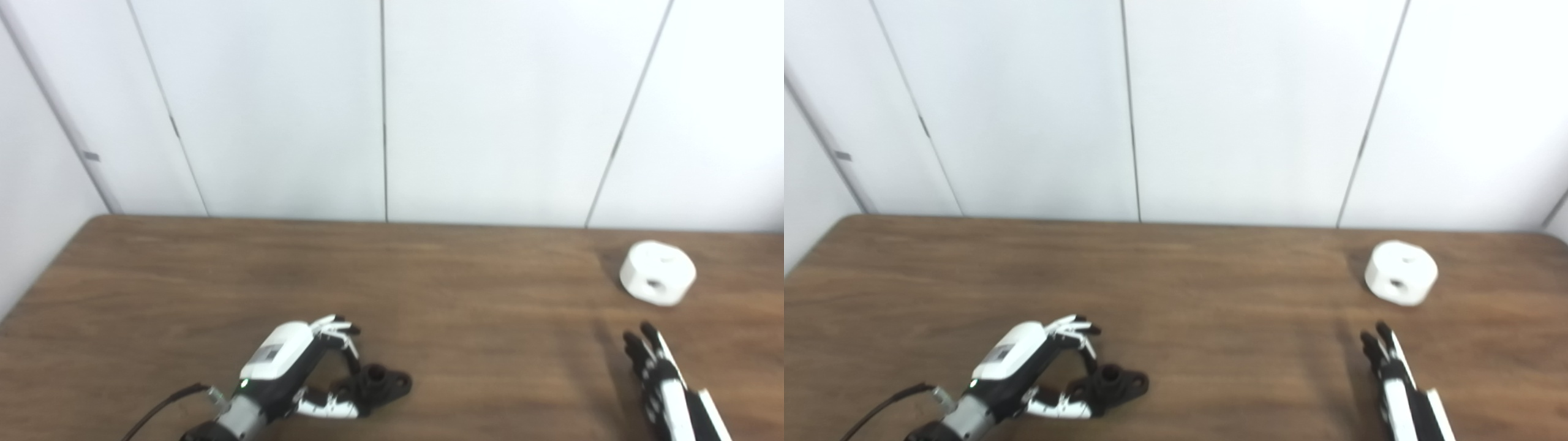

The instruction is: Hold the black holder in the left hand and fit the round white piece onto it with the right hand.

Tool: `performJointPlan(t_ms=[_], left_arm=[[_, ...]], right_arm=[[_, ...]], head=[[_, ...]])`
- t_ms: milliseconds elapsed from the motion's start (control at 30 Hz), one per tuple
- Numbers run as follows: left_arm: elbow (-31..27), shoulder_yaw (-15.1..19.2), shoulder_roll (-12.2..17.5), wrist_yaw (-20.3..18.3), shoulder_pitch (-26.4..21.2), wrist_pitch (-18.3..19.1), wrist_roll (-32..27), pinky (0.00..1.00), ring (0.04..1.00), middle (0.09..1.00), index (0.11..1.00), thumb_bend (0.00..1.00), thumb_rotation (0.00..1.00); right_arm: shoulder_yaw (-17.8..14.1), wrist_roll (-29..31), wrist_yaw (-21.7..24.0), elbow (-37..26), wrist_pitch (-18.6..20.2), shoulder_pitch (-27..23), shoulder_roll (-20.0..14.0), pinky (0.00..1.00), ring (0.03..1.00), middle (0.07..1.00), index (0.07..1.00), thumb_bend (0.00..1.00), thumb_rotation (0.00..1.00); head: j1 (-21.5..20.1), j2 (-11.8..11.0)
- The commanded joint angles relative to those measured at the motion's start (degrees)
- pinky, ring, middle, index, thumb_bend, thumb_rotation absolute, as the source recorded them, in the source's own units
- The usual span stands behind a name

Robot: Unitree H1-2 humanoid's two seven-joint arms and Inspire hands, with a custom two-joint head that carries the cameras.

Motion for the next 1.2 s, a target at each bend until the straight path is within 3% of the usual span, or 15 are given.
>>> performJointPlan(t_ms=[0, 267, 500, 933, 1167], left_arm=[[-1.66, -1.76, -0.29, -0.30, 0.90, -3.19, 1.69, 0.86, 0.899, 0.811, 0.485, 0.52, 0.05], [-2.40, -6.49, -2.48, 0.76, 3.42, -10.94, 7.61, 0.88, 0.884, 0.795, 0.485, 0.52, 0.05], [-4.12, -7.64, -4.15, -1.56, 4.53, -10.62, 9.44, 0.91, 0.897, 0.797, 0.485, 0.52, 0.05], [-3.70, -6.09, -5.29, -0.82, 5.14, -11.68, 8.87, 0.90, 0.886, 0.788, 0.486, 0.52, 0.05], [-2.33, -4.71, -5.61, -0.12, 5.21, -12.65, 8.54, 0.89, 0.872, 0.778, 0.486, 0.52, 0.05]], right_arm=[[0.98, -0.57, 0.07, -2.03, 1.66, 1.26, 1.43, 1.00, 0.963, 0.944, 0.977, 0.53, 1.00], [1.57, -1.25, -0.41, -4.61, 4.75, 1.34, 0.85, 1.00, 0.991, 0.948, 0.986, 0.53, 1.00], [1.61, -1.07, -0.38, -6.47, 6.69, 1.29, 0.71, 1.00, 1.000, 0.948, 0.991, 0.56, 1.00], [1.82, -1.79, -1.05, -10.33, 11.95, 0.30, 1.05, 1.00, 0.987, 0.942, 0.984, 0.59, 1.00], [1.52, -1.71, -1.42, -11.21, 13.26, -0.16, 0.98, 1.00, 0.987, 0.951, 0.985, 0.61, 1.00]], head=[[-0.13, 0.54], [-0.20, 3.13], [-1.25, 5.04], [-3.94, 10.80], [-4.02, 11.21]])
